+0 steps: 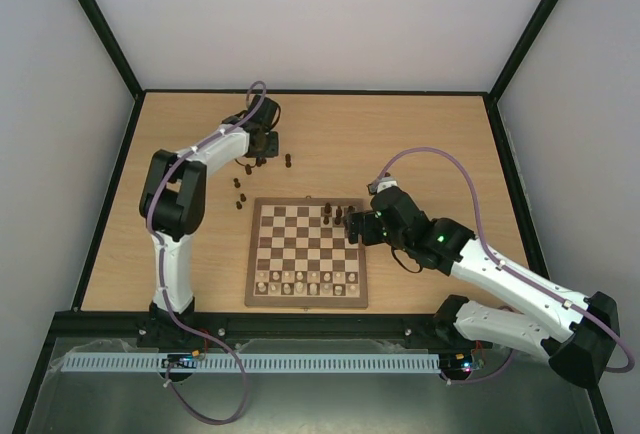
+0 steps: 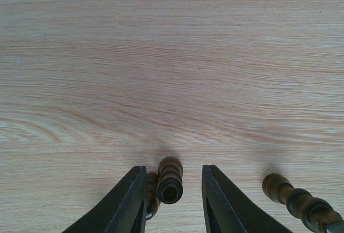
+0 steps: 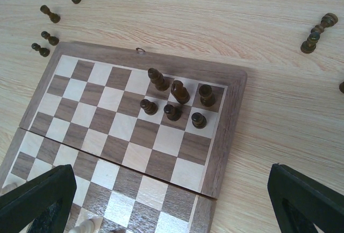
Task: Set up the chess pieces on the board
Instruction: Pick up the chess piece at the center of the board.
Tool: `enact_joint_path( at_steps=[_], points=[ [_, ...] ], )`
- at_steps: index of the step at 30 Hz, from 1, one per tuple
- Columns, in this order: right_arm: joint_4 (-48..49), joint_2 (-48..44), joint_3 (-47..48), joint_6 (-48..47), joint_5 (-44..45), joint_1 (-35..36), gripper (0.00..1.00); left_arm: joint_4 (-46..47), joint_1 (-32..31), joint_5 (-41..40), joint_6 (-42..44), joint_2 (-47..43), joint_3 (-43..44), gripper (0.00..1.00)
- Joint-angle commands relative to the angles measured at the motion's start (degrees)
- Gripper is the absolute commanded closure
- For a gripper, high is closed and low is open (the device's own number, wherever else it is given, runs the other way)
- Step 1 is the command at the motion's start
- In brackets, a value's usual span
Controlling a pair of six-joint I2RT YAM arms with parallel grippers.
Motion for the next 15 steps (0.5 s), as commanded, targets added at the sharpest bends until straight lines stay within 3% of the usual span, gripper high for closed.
enact_joint_path(
  at_steps=[1, 15],
  points=[
    [-0.22, -0.19, -1.09, -0.59, 0.02, -0.16, 0.01, -0.51, 0.41, -0.30, 0.00, 1.17, 1.39, 0.68],
    [0.76, 0.17, -1.79, -0.77, -0.46, -0.14, 0.01, -0.57, 0.61, -0.94, 0.13, 2.62, 1.00, 0.68]
  ],
)
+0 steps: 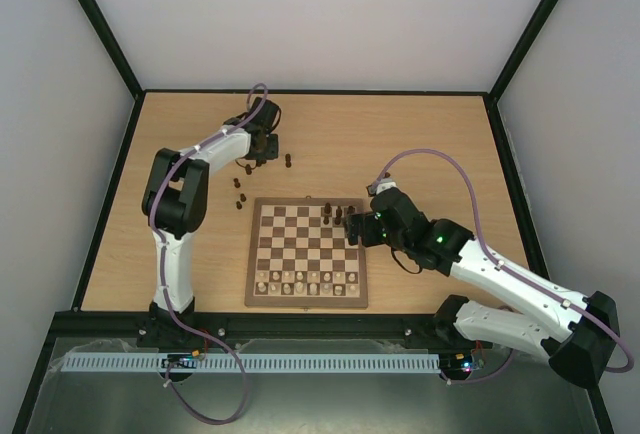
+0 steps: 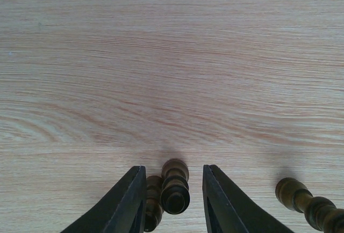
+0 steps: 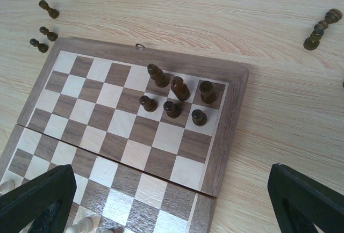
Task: Set up the chess pieces on the board
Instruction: Pick up the chess piece at the center of the board.
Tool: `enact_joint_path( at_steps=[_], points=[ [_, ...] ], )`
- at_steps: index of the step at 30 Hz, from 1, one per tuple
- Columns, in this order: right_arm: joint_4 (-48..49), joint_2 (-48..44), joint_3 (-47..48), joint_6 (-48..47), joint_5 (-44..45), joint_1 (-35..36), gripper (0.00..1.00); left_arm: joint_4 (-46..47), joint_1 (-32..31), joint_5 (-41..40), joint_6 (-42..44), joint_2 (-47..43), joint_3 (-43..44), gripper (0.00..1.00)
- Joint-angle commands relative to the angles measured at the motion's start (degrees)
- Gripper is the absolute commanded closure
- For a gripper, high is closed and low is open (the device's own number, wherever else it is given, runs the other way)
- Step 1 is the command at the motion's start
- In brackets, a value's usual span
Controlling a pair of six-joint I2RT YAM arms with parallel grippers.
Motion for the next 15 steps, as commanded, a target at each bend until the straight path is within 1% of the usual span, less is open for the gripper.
enact_joint_path(
  at_steps=[1, 7, 15],
  points=[
    [0.28, 0.24, -1.03, -0.53, -0.09, -0.14, 0.02, -0.64, 0.43, -0.47, 0.11, 1.17, 0.98, 0.69],
    [0.44, 0.39, -1.09, -0.61, -0.13, -0.15, 0.01, -0.68, 0.43, -0.50, 0.31, 1.70, 1.30, 0.74],
    [0.63, 0.79, -1.07, -0.69, -0.11, -0.16, 0.01, -0.51, 0.43, -0.90, 0.44, 1.99, 1.56, 0.78]
  ],
)
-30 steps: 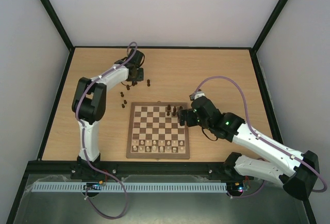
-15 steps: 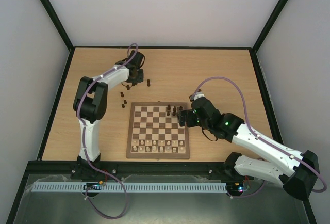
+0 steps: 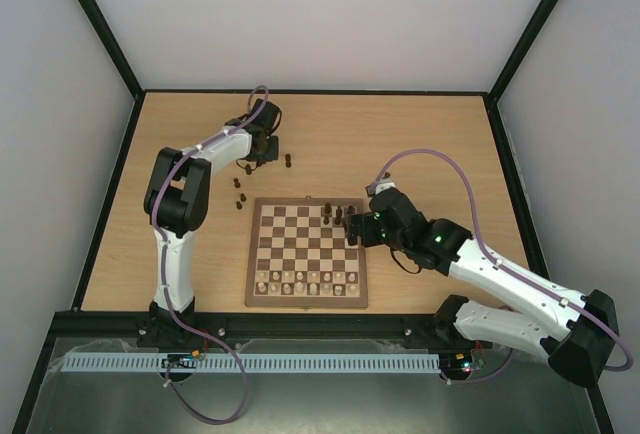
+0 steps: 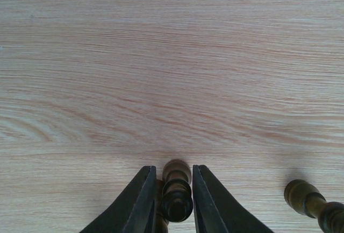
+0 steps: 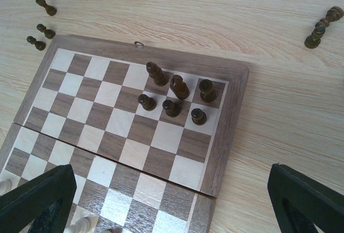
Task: Set up the chess pieces on the board
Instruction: Pick up the chess piece at the center of the board.
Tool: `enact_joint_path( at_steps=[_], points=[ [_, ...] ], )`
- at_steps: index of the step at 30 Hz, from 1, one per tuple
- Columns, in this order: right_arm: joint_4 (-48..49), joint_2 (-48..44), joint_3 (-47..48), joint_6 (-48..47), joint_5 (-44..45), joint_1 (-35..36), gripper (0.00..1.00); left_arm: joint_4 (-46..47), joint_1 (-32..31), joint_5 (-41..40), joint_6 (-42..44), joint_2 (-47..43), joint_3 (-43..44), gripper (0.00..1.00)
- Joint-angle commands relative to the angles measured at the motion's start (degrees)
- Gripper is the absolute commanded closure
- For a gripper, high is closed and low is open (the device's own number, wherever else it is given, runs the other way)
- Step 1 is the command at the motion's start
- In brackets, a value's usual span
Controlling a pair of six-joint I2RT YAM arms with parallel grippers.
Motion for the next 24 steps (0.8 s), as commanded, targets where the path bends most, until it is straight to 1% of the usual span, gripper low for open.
enact_joint_path(
  at_steps=[1, 13, 19, 24],
  points=[
    [0.27, 0.33, -0.81, -0.55, -0.05, -0.17, 0.01, -0.59, 0.33, -0.90, 0.35, 0.97, 1.50, 0.79],
    [0.32, 0.59, -0.85, -0.55, -0.13, -0.15, 0.01, -0.37, 0.62, -2.06, 0.58, 0.60, 2.19, 0.80],
    [0.27, 0.77, -0.86, -0.55, -0.13, -0.22, 0.01, -0.42, 0.82, -2.07, 0.73, 0.64, 2.58, 0.85],
    [0.39, 0.85, -0.96, -0.55, 0.00, -0.16, 0.01, -0.39, 0.90, -2.01, 0.79, 0.60, 2.90, 0.87]
  ],
)
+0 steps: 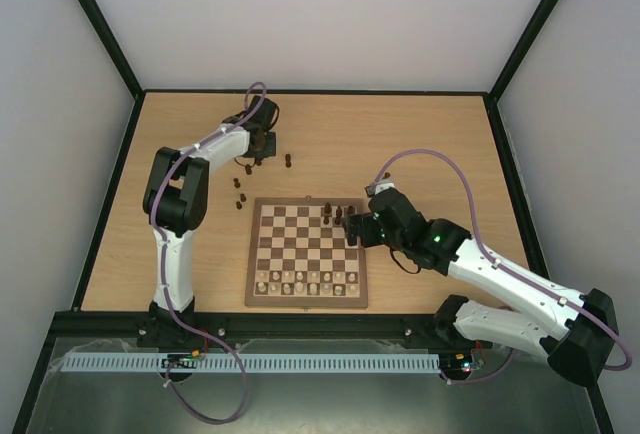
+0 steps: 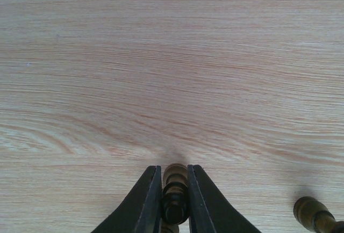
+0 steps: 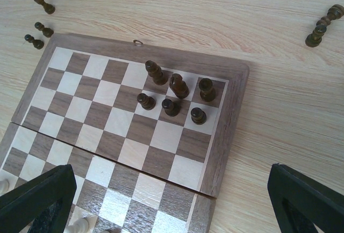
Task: Set up the chess pieces on the board
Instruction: Pick up the chess piece at the center of the board.
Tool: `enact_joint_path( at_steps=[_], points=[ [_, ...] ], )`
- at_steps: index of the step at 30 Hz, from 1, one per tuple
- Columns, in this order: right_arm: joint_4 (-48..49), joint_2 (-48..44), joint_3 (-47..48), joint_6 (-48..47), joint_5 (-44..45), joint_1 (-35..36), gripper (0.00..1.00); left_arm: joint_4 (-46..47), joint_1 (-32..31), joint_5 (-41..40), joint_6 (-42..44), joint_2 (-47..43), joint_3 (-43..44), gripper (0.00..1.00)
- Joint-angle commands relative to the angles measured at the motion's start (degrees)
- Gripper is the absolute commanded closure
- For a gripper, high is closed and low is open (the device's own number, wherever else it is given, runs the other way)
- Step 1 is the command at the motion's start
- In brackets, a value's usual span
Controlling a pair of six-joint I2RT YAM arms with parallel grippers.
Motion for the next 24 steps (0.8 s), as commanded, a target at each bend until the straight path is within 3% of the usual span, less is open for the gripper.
enact_joint_path(
  at_steps=[1, 24],
  points=[
    [-0.04, 0.49, -0.68, -0.53, 0.08, -0.15, 0.01, -0.44, 0.30, -0.71, 0.53, 0.39, 1.72, 0.87],
    [-0.20, -0.28, -0.55, -0.46, -0.03, -0.20, 0.01, -2.30, -2.75, 1.50, -0.37, -10.13, 0.69, 0.89]
  ],
)
